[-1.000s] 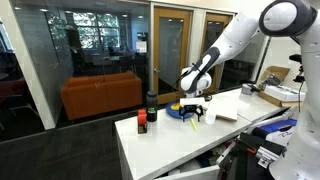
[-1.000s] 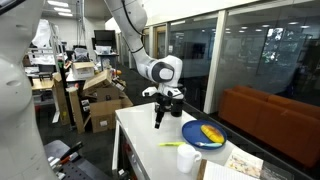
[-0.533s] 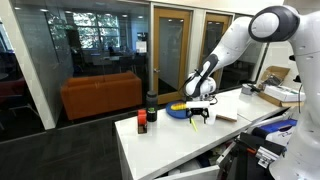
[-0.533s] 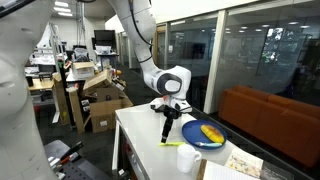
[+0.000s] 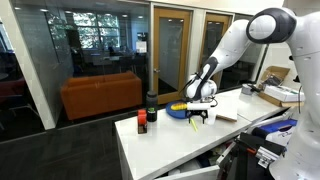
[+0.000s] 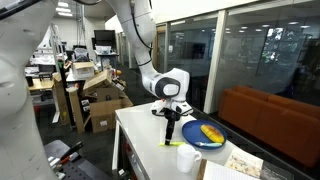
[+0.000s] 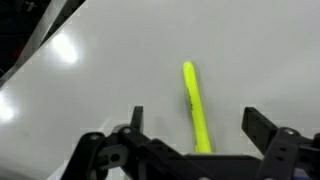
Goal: Pick the marker and put it in the cup
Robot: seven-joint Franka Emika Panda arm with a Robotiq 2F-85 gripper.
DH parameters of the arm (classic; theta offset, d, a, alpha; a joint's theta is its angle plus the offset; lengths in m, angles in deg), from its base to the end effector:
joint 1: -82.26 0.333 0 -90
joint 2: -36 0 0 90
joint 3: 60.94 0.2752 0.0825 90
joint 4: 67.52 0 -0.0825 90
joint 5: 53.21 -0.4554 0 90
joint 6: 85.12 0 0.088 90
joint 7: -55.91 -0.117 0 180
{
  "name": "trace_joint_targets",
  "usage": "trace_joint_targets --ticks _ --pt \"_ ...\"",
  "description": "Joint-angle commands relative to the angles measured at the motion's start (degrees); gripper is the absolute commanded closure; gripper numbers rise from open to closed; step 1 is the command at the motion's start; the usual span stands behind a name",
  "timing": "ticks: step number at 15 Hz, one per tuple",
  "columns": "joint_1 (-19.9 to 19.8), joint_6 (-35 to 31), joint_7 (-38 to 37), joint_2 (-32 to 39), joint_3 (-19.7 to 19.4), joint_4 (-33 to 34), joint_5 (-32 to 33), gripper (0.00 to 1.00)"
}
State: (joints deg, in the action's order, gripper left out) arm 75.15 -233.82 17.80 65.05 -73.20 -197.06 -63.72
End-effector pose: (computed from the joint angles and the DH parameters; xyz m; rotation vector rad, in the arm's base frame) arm 0.4824 -0.1928 0.0162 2.5902 -1.6778 -0.2281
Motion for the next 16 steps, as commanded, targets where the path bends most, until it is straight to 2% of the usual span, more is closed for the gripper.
trace_joint_targets --ticks 1,3,4,5,16 --pt "-0.49 -4.15 4.11 0.49 0.87 -1.21 -1.79 0.00" --pt "-0.88 -4.09 5.74 0.70 1.31 -1.34 -2.51 0.00" --pt "-0.90 -1.83 6.31 0.42 1.29 -1.13 -2.72 0.00" --pt "0.84 -2.36 4.19 0.66 -0.32 -1.06 -1.72 0.00" --pt "0.83 -2.23 4.91 0.67 -0.20 -1.12 -2.01 0.00"
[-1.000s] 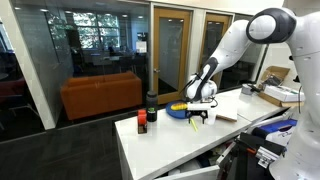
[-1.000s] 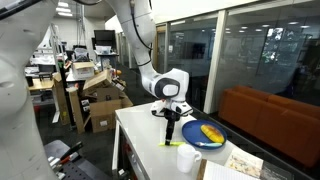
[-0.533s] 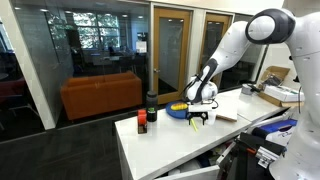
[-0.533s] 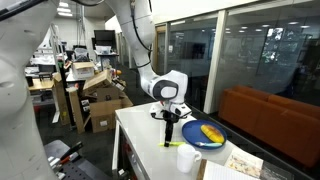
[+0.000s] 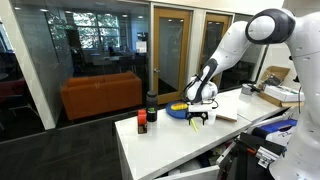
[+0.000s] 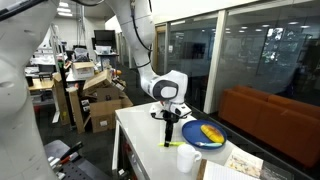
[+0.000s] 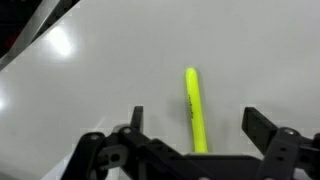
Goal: Pick the marker and put it in the cup
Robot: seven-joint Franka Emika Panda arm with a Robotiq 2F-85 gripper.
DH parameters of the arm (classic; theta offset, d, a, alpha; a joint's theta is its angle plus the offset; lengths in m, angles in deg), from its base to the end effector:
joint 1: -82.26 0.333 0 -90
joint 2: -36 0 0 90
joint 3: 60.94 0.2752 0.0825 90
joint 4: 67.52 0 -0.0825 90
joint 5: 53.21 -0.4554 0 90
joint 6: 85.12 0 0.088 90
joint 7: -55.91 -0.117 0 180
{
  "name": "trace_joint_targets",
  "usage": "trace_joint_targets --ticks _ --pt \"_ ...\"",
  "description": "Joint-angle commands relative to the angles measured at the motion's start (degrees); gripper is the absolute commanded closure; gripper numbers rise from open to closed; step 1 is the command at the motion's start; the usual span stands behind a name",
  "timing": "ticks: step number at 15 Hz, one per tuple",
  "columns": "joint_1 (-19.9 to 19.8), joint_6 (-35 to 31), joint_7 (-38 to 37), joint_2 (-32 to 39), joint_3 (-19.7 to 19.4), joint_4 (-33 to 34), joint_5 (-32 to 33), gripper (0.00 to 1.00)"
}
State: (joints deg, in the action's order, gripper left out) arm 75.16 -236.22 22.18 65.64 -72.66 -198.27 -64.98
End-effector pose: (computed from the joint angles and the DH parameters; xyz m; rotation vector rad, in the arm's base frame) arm 0.4748 -0.1870 0.0069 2.6535 -1.6011 -0.2160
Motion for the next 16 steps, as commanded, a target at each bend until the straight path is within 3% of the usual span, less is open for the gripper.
trace_joint_targets --ticks 1,15,16 --pt "0.83 0.18 0.53 0.09 -0.74 0.09 -0.76 0.00" --pt "0.89 -6.81 3.55 3.47 -1.29 0.22 -0.64 0.01" --pt "0.95 -7.07 3.84 3.50 -1.36 0.15 -0.56 0.25"
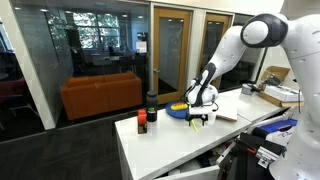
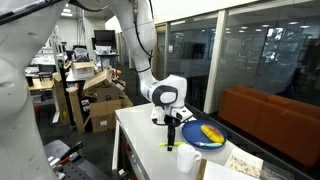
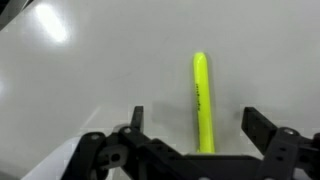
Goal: Pick the marker and put it in the cup
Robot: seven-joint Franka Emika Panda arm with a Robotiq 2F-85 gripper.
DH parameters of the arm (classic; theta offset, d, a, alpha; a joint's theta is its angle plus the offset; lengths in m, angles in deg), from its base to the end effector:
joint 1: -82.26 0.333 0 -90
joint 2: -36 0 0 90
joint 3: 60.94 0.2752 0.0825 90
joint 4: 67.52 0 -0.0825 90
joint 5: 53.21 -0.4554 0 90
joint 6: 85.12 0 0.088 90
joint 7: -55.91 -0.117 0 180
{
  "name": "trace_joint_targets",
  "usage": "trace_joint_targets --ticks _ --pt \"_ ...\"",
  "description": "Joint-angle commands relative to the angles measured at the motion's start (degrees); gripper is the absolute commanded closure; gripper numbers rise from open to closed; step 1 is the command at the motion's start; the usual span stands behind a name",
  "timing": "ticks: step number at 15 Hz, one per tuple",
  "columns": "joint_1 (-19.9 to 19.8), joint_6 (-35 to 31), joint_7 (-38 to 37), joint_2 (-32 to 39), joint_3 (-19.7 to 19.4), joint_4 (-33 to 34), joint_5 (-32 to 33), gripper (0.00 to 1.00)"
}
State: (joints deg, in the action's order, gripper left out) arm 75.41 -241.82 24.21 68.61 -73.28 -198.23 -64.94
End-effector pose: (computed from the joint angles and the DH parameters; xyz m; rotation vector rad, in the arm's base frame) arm 0.4677 -0.1947 -0.0104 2.6659 -1.5495 -0.1342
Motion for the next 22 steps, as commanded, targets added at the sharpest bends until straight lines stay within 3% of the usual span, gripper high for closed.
trace_joint_targets --ticks 1,12,16,22 --pt "0.79 -1.63 1.89 0.57 -0.86 0.09 -0.59 0.25" --pt "2.57 -1.23 1.62 0.73 -1.76 0.81 0.05 0.99" --pt "3.54 -0.83 0.65 0.36 -2.67 0.62 0.15 0.97" --pt "9.96 0.06 -7.34 -1.92 -9.04 -0.61 2.92 0.97"
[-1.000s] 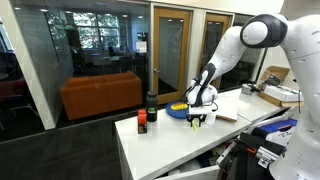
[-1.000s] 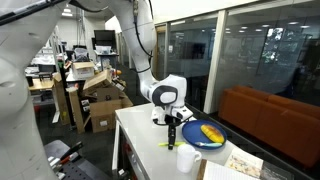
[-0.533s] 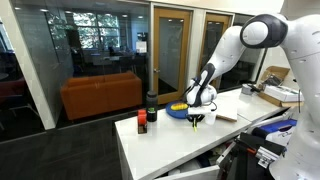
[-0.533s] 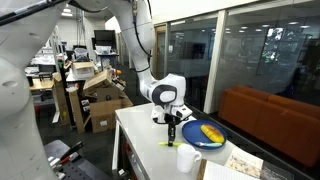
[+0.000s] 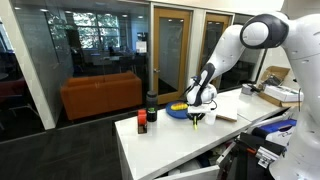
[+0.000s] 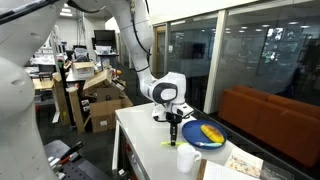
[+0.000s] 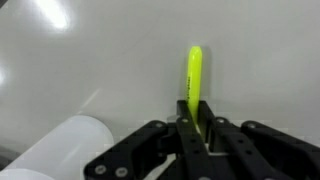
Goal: Pick the marker and put it in the cup
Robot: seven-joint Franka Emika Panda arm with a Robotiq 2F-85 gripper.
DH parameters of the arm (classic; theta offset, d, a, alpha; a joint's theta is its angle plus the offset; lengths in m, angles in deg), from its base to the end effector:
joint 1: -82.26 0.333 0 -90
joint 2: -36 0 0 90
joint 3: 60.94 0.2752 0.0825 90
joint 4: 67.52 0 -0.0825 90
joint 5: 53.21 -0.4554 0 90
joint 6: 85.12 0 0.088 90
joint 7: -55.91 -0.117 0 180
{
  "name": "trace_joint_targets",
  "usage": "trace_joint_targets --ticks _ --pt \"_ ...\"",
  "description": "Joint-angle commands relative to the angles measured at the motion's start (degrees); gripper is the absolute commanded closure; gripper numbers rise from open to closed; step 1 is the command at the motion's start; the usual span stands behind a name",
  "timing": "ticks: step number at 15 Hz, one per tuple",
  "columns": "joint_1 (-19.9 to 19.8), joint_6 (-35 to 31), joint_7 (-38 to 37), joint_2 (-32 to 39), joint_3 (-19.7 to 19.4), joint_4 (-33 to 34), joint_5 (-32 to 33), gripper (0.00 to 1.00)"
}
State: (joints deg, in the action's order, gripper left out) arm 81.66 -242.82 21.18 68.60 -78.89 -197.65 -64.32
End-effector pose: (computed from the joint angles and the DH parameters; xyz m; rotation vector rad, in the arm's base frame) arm 0.4793 -0.2015 0.0029 2.6118 -1.5476 -0.0501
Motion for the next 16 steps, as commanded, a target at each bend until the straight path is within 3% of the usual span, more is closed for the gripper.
trace_joint_targets --ticks 1,8,16 --pt "5.02 1.42 -6.03 -2.41 -4.55 -1.29 3.34 0.97" --pt "13.99 3.13 -22.29 -7.19 -12.54 -3.18 15.35 0.97" --pt "18.28 8.74 -44.34 -13.80 -17.71 -4.71 35.65 0.97"
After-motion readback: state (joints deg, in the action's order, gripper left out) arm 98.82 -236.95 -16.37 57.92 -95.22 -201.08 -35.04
